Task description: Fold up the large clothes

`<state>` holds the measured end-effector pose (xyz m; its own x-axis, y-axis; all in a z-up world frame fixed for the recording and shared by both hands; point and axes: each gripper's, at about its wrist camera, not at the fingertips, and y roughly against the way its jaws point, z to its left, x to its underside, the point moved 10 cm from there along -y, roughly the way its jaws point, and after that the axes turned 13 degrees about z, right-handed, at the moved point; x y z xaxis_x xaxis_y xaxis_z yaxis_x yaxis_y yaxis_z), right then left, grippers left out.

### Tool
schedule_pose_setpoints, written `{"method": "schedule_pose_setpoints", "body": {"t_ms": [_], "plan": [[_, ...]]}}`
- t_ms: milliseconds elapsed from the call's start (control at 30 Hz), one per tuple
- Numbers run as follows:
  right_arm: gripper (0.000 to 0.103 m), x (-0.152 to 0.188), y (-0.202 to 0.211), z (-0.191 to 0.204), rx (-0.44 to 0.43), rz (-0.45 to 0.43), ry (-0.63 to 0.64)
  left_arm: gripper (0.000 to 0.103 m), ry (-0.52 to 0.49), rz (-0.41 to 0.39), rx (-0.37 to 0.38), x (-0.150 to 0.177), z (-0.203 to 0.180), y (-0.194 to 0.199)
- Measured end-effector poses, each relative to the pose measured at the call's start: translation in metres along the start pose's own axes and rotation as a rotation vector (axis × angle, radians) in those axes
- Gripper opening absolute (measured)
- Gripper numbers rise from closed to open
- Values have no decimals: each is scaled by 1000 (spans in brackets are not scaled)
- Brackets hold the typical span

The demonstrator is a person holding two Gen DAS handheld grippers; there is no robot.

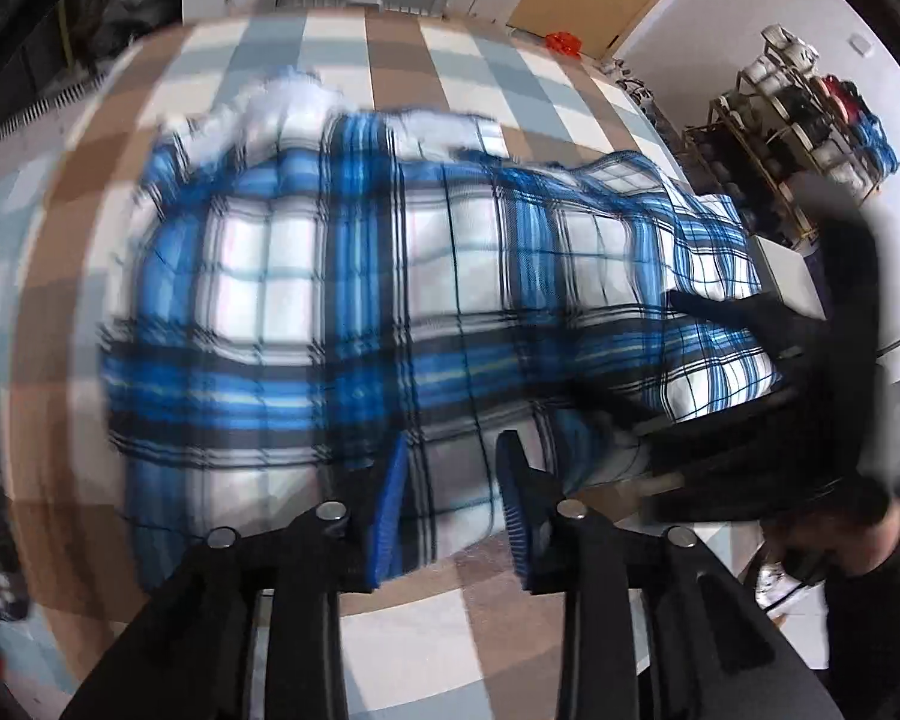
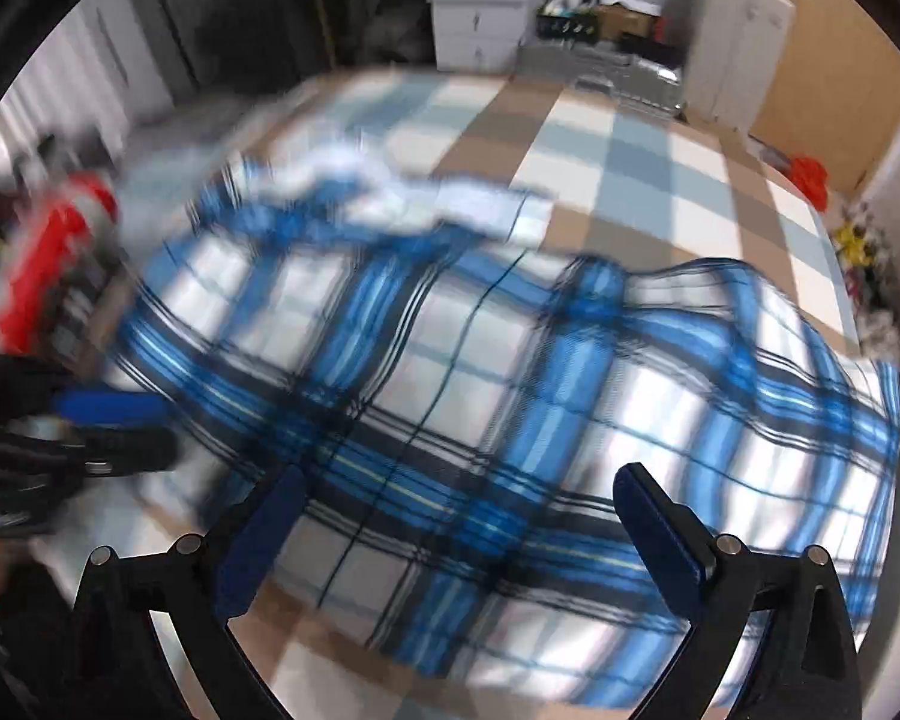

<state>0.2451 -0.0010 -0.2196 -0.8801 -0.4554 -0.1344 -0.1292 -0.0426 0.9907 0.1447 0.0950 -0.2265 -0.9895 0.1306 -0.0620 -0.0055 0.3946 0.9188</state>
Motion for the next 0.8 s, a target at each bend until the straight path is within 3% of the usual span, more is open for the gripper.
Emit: {"method": "schedule_pose_setpoints", "body": {"t_ms": [67,100,200,300,367,467,600,700,800], "plan": [[103,7,-23,5,34,37,9,30,32,21,-27,3,11,-6],[103,5,-20,4,20,4,-10,30,47,22,-31,4,20,-12],[103,8,-14,-1,-24,30,-33,30,91,-19,-13,9,34,-8],[103,1,15,-10,-89,-69,-65,31,118,-92,1,15,38,9],[103,0,23,-13,-118,-104,-82,40,125,-118,-2,21,39,16],[103,9,-9,-6,-64,17,-63,43,172,-133,14,22,42,6],[103,12,-4,5,-60,-3,-68,43,222,-158,34,22,52,3],[103,7,25,1,-142,-90,-85,43,217,-190,33,33,55,13],[103,-2,55,-17,-125,-168,-104,43,220,-195,57,31,55,11]]}}
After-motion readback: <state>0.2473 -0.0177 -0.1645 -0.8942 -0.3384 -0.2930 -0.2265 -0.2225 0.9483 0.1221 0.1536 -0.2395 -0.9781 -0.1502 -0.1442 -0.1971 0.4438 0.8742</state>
